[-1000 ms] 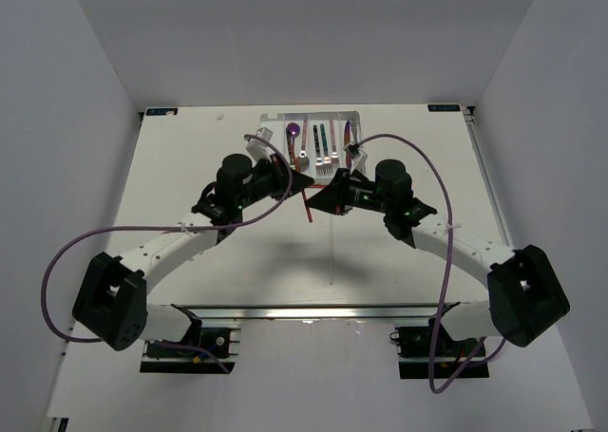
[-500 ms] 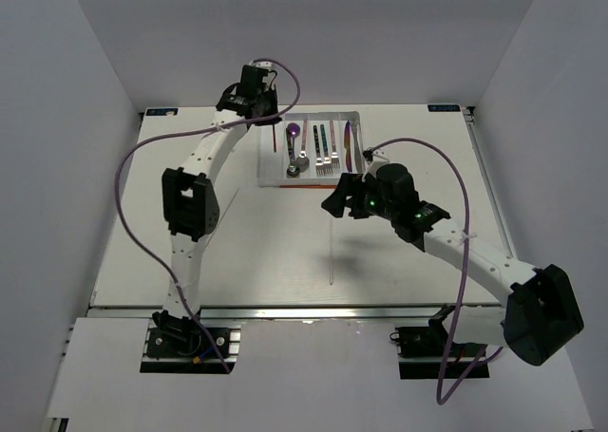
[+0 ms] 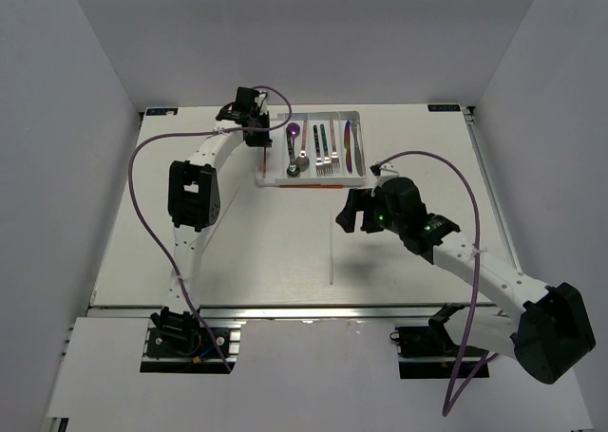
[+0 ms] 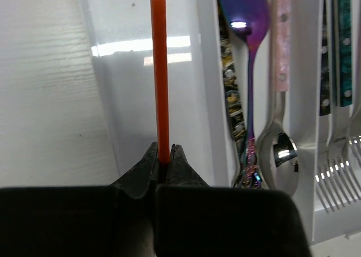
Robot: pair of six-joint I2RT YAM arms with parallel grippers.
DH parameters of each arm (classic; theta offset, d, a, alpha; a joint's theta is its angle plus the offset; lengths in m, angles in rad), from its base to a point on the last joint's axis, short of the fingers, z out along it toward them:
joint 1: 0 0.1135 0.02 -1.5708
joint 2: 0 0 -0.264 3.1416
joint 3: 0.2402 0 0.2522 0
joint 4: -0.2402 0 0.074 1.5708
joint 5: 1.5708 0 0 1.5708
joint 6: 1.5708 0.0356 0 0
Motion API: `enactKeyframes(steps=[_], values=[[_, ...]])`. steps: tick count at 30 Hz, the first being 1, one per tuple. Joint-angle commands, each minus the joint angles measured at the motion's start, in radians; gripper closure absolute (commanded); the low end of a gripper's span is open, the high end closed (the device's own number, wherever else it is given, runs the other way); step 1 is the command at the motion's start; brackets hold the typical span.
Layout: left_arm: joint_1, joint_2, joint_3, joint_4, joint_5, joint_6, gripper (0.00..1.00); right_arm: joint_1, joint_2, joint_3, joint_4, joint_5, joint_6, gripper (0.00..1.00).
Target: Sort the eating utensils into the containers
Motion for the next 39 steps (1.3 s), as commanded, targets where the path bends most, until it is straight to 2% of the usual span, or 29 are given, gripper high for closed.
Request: enactKeyframes(steps=[1, 5, 9, 10, 13, 14, 16, 19, 22, 23, 24, 26, 27, 28, 31, 32, 34, 35, 39], values=[[-0.01, -0.038, 0.023, 0.084, 0.058, -0.006, 0.97, 0.002, 0.021, -0.004, 0.016, -0.007, -0.015, 0.11], [-0.008, -0.063, 0.003, 0.11, 0.078, -0.019, 0.96, 0.002, 0.058, -0.001, 0.024, -0.035, -0.003, 0.11], [-0.008, -0.069, -0.013, 0.101, 0.063, -0.019, 0.75, 0.005, 0.078, 0.013, 0.023, -0.038, 0.005, 0.11], [-0.008, -0.064, -0.013, 0.093, 0.052, -0.02, 0.59, 0.01, 0.08, 0.014, 0.02, -0.029, 0.014, 0.11], [-0.008, -0.067, -0.015, 0.072, 0.032, -0.034, 0.28, 0.049, 0.094, 0.039, -0.016, 0.052, 0.034, 0.11], [-0.01, -0.079, -0.013, 0.061, 0.027, -0.038, 0.25, 0.091, 0.112, 0.053, -0.033, 0.118, 0.043, 0.11], [-0.01, -0.11, -0.024, 0.056, 0.018, -0.061, 0.02, 0.14, 0.15, 0.091, -0.075, 0.242, 0.077, 0.11], [-0.01, -0.213, -0.056, 0.05, -0.009, -0.115, 0.02, 0.23, 0.224, 0.135, -0.126, 0.429, 0.157, 0.11], [-0.01, -0.389, -0.165, 0.053, -0.051, -0.212, 0.02, 0.275, 0.322, 0.18, -0.168, 0.509, 0.22, 0.11], [-0.01, -0.45, -0.296, 0.074, -0.051, -0.233, 0.02, 0.296, 0.345, 0.192, -0.192, 0.552, 0.252, 0.11], [-0.01, -0.595, -0.379, 0.105, -0.051, -0.271, 0.02, 0.309, 0.369, 0.203, -0.194, 0.562, 0.254, 0.11], [-0.01, -0.754, -0.553, 0.214, -0.062, -0.299, 0.02, 0.335, 0.444, 0.246, -0.218, 0.569, 0.267, 0.11], [-0.01, -0.896, -0.692, 0.234, -0.072, -0.307, 0.02, 0.341, 0.471, 0.26, -0.226, 0.565, 0.272, 0.12], [-0.01, -0.958, -0.746, 0.249, -0.094, -0.305, 0.02, 0.346, 0.512, 0.269, -0.234, 0.566, 0.277, 0.14], [-0.01, -1.131, -0.872, 0.207, -0.135, -0.279, 0.02, 0.359, 0.549, 0.274, -0.221, 0.543, 0.297, 0.25], [-0.011, -1.161, -0.894, 0.193, -0.138, -0.272, 0.02, 0.361, 0.564, 0.269, -0.217, 0.525, 0.301, 0.32], [-0.01, -1.217, -0.932, 0.145, -0.129, -0.235, 0.02, 0.361, 0.577, 0.252, -0.22, 0.517, 0.315, 0.4], [-0.01, -1.23, -0.944, 0.13, -0.131, -0.226, 0.02, 0.361, 0.58, 0.249, -0.226, 0.516, 0.32, 0.48], [-0.01, -1.276, -1.001, 0.088, -0.146, -0.181, 0.02, 0.362, 0.584, 0.199, -0.226, 0.479, 0.335, 0.69]])
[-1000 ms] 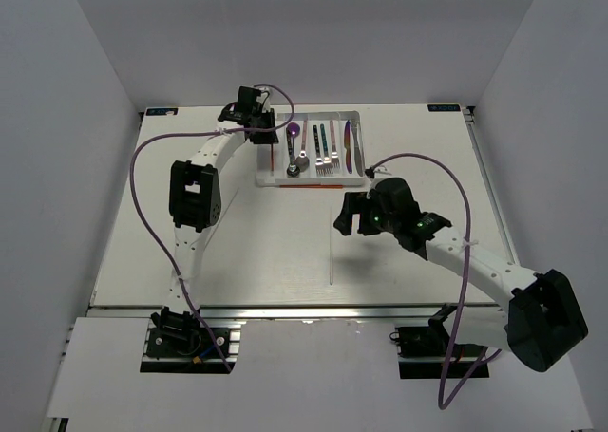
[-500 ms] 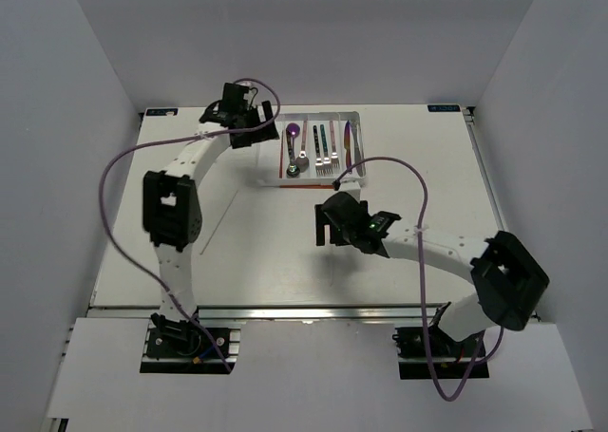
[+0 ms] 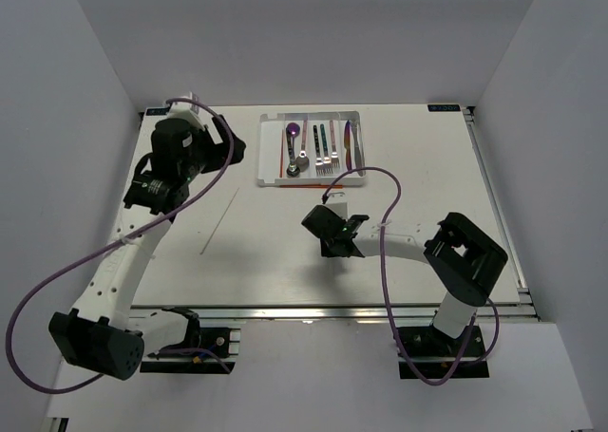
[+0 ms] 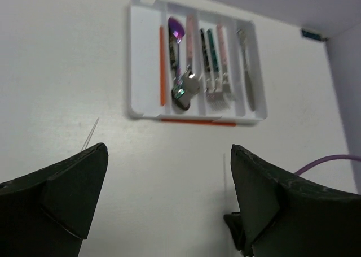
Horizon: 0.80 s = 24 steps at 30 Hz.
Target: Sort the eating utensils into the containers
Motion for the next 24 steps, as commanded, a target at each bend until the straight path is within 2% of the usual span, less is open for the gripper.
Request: enactKeyframes(steps=[1, 4, 5, 7, 8, 11, 14, 15, 20, 22, 23, 24], values=[[0.0, 0.019, -0.077, -0.087, -0.028, 0.046, 0.02, 0.002, 0.006, -0.04, -0.01, -0.035, 0.041, 0.73], [0.0, 0.01, -0.098, -0.084, -0.021, 0.046, 0.02, 0.002, 0.032, -0.064, -0.004, -0.073, 0.047, 0.83], [-0.001, 0.008, -0.107, -0.084, -0.011, 0.046, 0.02, 0.002, 0.039, -0.069, -0.003, -0.084, 0.047, 0.89], [0.0, 0.005, -0.12, -0.069, 0.031, 0.035, 0.02, 0.001, 0.049, -0.075, -0.004, -0.096, 0.045, 0.93], [0.0, -0.004, -0.142, -0.058, 0.062, 0.029, 0.02, 0.002, 0.047, -0.078, 0.0, -0.101, 0.045, 1.0], [0.0, -0.03, -0.214, 0.014, 0.182, -0.031, 0.02, 0.002, -0.002, -0.079, 0.014, -0.108, 0.035, 1.0], [-0.003, -0.055, -0.338, 0.167, 0.366, -0.122, 0.02, -0.001, -0.109, -0.086, 0.051, -0.131, 0.019, 1.0], [-0.004, -0.076, -0.375, 0.262, 0.404, -0.15, 0.02, -0.001, -0.173, -0.092, 0.065, -0.133, 0.016, 1.0], [-0.026, -0.157, -0.578, 0.491, 0.444, -0.32, 0.02, -0.037, -0.338, -0.133, 0.134, -0.168, -0.02, 1.0], [-0.046, -0.171, -0.676, 0.676, 0.502, -0.382, 0.02, -0.045, -0.399, -0.147, 0.195, -0.228, -0.049, 1.0], [-0.059, -0.17, -0.707, 0.832, 0.525, -0.454, 0.02, -0.045, -0.417, -0.173, 0.242, -0.266, -0.065, 1.0], [-0.093, -0.165, -0.756, 0.909, 0.542, -0.483, 0.02, -0.047, -0.445, -0.187, 0.34, -0.359, -0.088, 1.0]])
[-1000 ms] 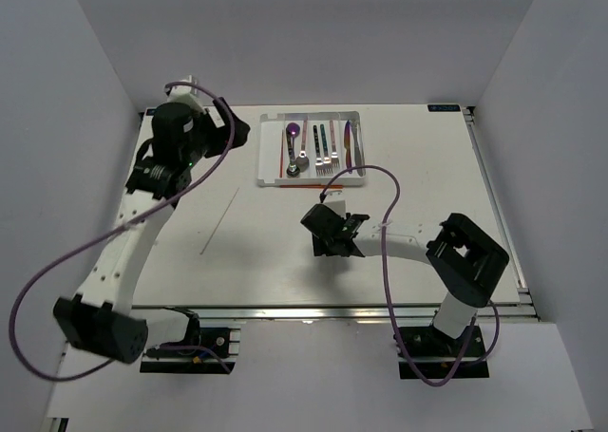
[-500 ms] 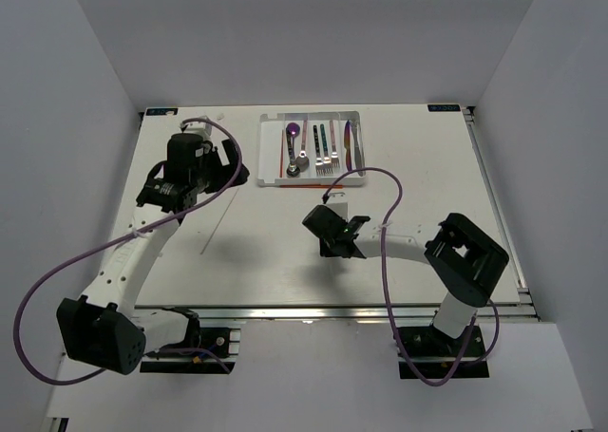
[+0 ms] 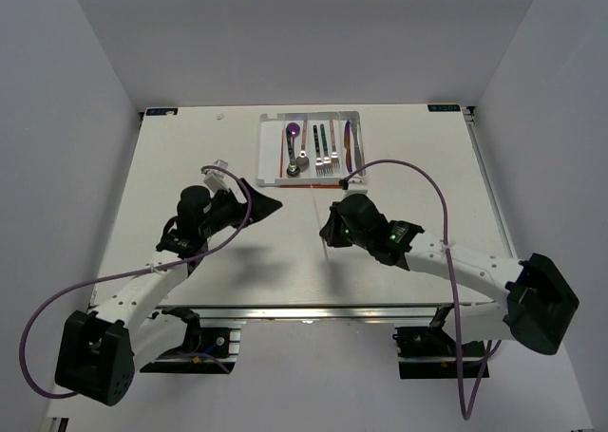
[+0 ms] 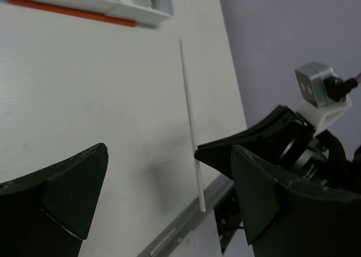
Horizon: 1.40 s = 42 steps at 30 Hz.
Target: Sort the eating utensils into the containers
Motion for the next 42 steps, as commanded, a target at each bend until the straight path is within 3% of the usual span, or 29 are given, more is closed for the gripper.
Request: enactKeyframes(steps=[1, 4, 10, 14, 15, 19, 22, 25, 26, 27, 29, 30, 31, 35, 39, 42], values=[[-0.067, -0.004, -0.077, 0.415, 0.118, -0.179, 0.02, -0.003, -0.059, -0.051, 0.227, -0.189, -0.059, 1.0], [-0.152, 0.045, -0.053, 0.472, 0.092, -0.166, 0.02, -0.003, -0.086, -0.072, 0.333, -0.27, -0.047, 1.0], [-0.238, 0.119, 0.062, 0.183, -0.068, -0.031, 0.07, -0.003, -0.113, -0.068, 0.382, -0.286, -0.029, 1.0], [-0.245, 0.126, 0.053, 0.205, -0.062, -0.043, 0.15, -0.001, -0.118, -0.063, 0.399, -0.284, -0.03, 1.0], [-0.245, 0.128, 0.053, 0.213, -0.054, -0.046, 0.19, -0.001, -0.115, -0.06, 0.402, -0.287, -0.03, 1.0], [-0.247, 0.148, 0.06, 0.288, -0.011, -0.075, 0.6, -0.003, -0.092, -0.034, 0.428, -0.332, -0.035, 1.0], [-0.248, 0.175, 0.079, 0.343, 0.027, -0.1, 0.74, -0.001, -0.078, -0.025, 0.45, -0.347, -0.032, 1.0], [-0.248, 0.212, 0.128, 0.293, 0.024, -0.063, 0.99, -0.003, -0.086, -0.014, 0.453, -0.333, -0.041, 1.0], [-0.247, 0.221, 0.186, 0.243, -0.005, -0.034, 1.0, -0.004, -0.093, -0.012, 0.442, -0.292, -0.044, 0.94], [-0.247, 0.253, 0.231, 0.172, -0.049, 0.003, 1.0, -0.006, -0.104, -0.014, 0.404, -0.263, -0.047, 0.56], [-0.242, 0.316, 0.352, -0.069, -0.254, 0.159, 1.0, -0.007, -0.158, -0.029, 0.349, -0.107, -0.049, 0.22], [-0.241, 0.399, 0.482, -0.179, -0.344, 0.263, 1.0, -0.007, -0.174, -0.034, 0.282, -0.054, -0.05, 0.11], [-0.239, 0.454, 0.557, -0.233, -0.517, 0.314, 1.0, -0.009, -0.203, -0.037, 0.243, 0.055, -0.052, 0.11], [-0.187, 0.769, 0.968, -0.413, -0.724, 0.506, 1.0, -0.017, -0.27, -0.037, 0.111, 0.135, -0.091, 0.11], [-0.109, 1.025, 1.381, -0.535, -0.698, 0.632, 1.0, -0.021, -0.355, -0.067, 0.05, 0.144, -0.121, 0.11], [-0.063, 1.149, 1.491, -0.53, -0.662, 0.666, 1.0, -0.024, -0.395, -0.112, 0.042, 0.142, -0.136, 0.11]])
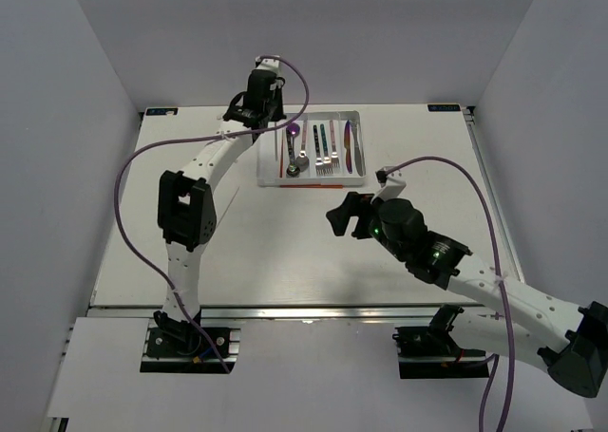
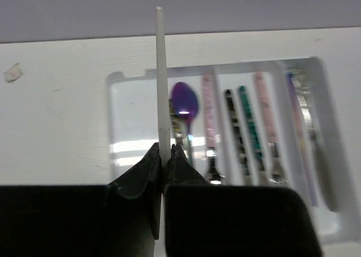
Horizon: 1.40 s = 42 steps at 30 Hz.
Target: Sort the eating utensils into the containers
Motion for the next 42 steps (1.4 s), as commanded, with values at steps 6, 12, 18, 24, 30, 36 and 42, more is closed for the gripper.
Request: enactKeyframes(steps=[6, 12, 18, 24, 30, 36, 42], values=[[0.074, 0.078, -0.041, 0.087, 0.021, 0.137, 1.0, -0.004, -0.057, -0.045, -0.068, 0.047, -0.074, 0.11], [0.085, 0.118, -0.059, 0.104, 0.043, 0.095, 0.98, -0.004, -0.035, -0.04, -0.07, 0.051, -0.097, 0.11], [0.085, 0.108, -0.079, 0.089, 0.063, 0.063, 0.47, -0.004, -0.019, -0.034, -0.061, 0.044, -0.107, 0.11], [0.085, -0.048, -0.148, 0.017, -0.116, 0.028, 0.02, -0.004, -0.009, -0.022, -0.053, 0.045, -0.136, 0.11], [0.088, -0.313, -0.378, -0.192, -0.311, -0.003, 0.02, -0.01, -0.02, -0.028, -0.039, 0.039, -0.185, 0.11], [0.143, -0.41, -0.58, -0.367, -0.05, 0.103, 0.02, -0.015, -0.022, -0.043, 0.017, -0.117, -0.239, 0.11], [0.212, -0.398, -0.751, -0.378, 0.086, 0.098, 0.05, -0.015, -0.029, -0.083, 0.057, -0.262, -0.265, 0.11]])
